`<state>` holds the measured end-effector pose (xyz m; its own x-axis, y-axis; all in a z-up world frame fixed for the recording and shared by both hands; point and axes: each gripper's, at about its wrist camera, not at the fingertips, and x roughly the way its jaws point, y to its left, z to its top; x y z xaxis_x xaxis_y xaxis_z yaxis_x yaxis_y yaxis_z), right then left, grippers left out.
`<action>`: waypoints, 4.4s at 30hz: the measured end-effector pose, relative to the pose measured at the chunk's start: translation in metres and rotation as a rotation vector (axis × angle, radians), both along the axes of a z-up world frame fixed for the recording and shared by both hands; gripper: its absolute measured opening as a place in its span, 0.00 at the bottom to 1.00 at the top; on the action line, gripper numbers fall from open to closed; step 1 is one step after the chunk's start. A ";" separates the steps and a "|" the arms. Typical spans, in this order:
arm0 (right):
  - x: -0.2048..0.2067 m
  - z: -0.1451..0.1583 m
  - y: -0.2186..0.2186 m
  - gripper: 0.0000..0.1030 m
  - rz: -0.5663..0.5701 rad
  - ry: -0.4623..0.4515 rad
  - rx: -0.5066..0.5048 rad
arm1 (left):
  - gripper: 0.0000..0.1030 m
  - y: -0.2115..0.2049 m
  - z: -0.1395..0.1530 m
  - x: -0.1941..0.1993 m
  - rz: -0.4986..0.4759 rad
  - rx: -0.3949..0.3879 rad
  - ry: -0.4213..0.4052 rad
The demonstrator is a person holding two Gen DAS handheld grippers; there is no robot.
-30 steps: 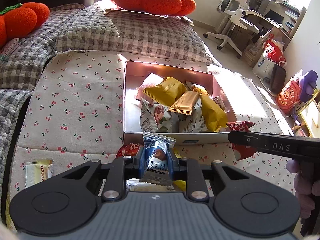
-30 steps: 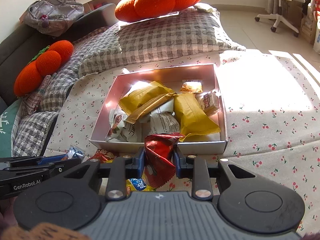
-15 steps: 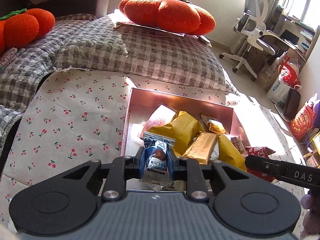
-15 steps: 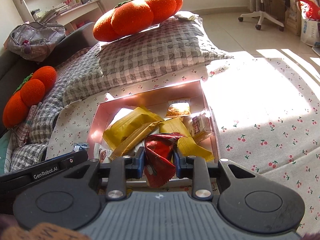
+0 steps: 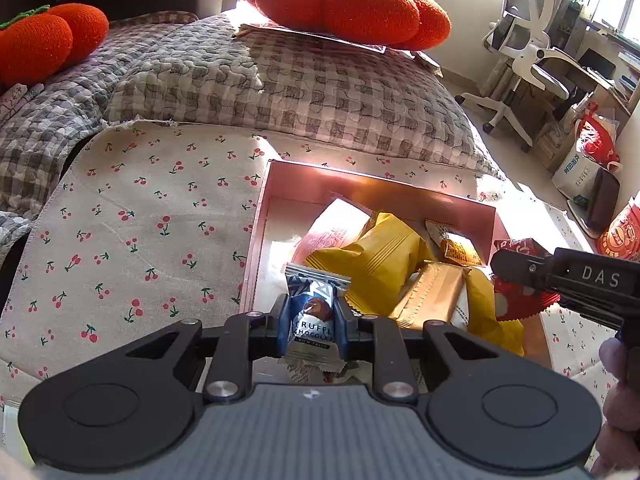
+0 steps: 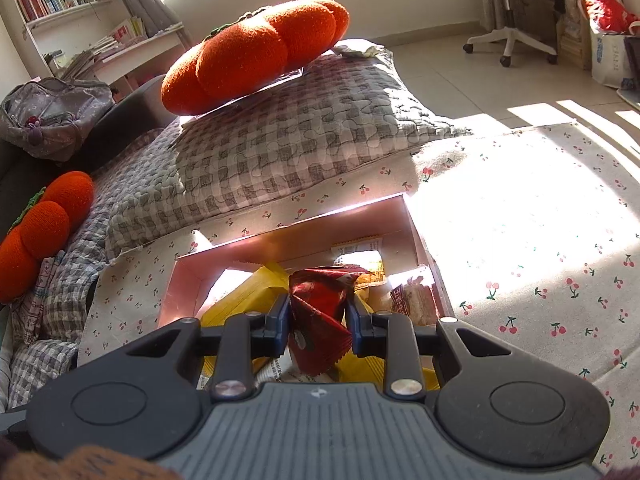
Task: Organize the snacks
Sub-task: 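Open both tools to drop the chocolate and red candy into the box, then withdraw both tools from the box toward the loose snacks, then grasp the clear rice cake with the left tool while the right tool grasps the yellow biscuit packet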
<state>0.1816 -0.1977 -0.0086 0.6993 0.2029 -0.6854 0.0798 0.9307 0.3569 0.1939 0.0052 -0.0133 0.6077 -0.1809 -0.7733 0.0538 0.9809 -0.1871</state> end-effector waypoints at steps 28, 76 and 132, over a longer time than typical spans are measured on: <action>-0.029 0.014 0.007 0.79 0.067 -0.040 -0.118 | 0.79 -0.007 0.010 -0.036 -0.093 0.139 -0.046; -0.112 0.001 0.052 0.96 0.310 -0.014 -0.339 | 1.00 0.073 0.002 -0.128 -0.170 0.273 -0.076; -0.109 -0.037 0.043 0.45 0.366 0.216 -0.366 | 0.82 -0.001 -0.035 -0.140 -0.697 0.196 0.040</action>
